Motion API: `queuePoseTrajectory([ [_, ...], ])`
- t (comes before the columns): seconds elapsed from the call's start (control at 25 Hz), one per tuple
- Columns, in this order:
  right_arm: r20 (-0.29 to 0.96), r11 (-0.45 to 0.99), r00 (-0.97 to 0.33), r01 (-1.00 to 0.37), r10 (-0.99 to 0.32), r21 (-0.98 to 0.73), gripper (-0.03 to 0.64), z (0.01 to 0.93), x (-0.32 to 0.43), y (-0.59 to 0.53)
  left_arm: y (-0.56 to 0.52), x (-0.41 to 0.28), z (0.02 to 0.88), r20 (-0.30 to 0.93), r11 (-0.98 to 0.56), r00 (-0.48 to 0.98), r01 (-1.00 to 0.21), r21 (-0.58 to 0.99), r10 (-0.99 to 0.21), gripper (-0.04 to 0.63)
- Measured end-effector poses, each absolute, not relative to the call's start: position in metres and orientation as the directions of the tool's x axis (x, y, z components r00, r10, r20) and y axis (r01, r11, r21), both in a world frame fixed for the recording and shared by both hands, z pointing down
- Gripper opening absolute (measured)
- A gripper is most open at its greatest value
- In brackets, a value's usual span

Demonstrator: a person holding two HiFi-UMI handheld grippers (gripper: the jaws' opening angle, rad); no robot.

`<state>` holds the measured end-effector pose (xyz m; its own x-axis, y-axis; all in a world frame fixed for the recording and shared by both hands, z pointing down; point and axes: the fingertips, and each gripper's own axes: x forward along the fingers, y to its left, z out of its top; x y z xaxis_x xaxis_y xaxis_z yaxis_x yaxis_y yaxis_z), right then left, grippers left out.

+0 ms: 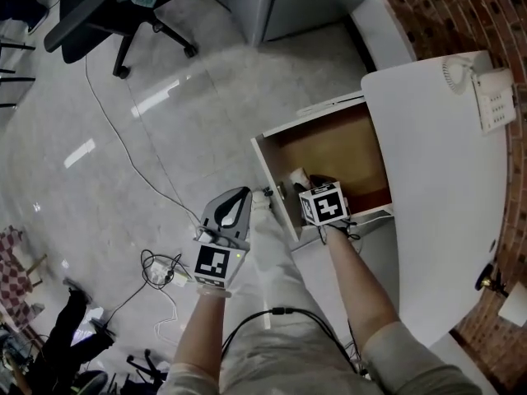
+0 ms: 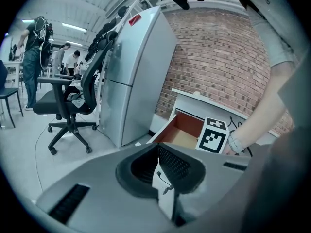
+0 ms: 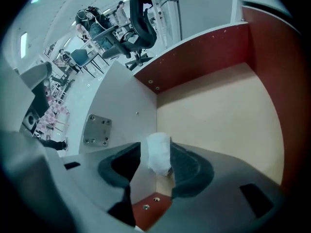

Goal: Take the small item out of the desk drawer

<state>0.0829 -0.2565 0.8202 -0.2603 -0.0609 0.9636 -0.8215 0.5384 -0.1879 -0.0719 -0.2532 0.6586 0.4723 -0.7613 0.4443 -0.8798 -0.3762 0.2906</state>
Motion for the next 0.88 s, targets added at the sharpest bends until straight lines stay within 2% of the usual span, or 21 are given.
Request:
queuePoseTrajectory([
  [0.36, 0.976, 0.573, -0.215, -0.794, 0.044, -0.201, 0.213, 0.854, 0.089, -0.251, -0.263, -0.074, 0.671, 0.448, -0.334, 0.451, -0.887, 0.318, -0.772, 0.006],
  [0.88, 0.974, 0.556, -0.206, -0.801, 0.092, -0.222, 0.216, 0.87, 0.091, -0.248, -0.263, -0.076, 0.682, 0.461, -0.302, 0.435, -0.892, 0.336, -0.773, 0.006],
])
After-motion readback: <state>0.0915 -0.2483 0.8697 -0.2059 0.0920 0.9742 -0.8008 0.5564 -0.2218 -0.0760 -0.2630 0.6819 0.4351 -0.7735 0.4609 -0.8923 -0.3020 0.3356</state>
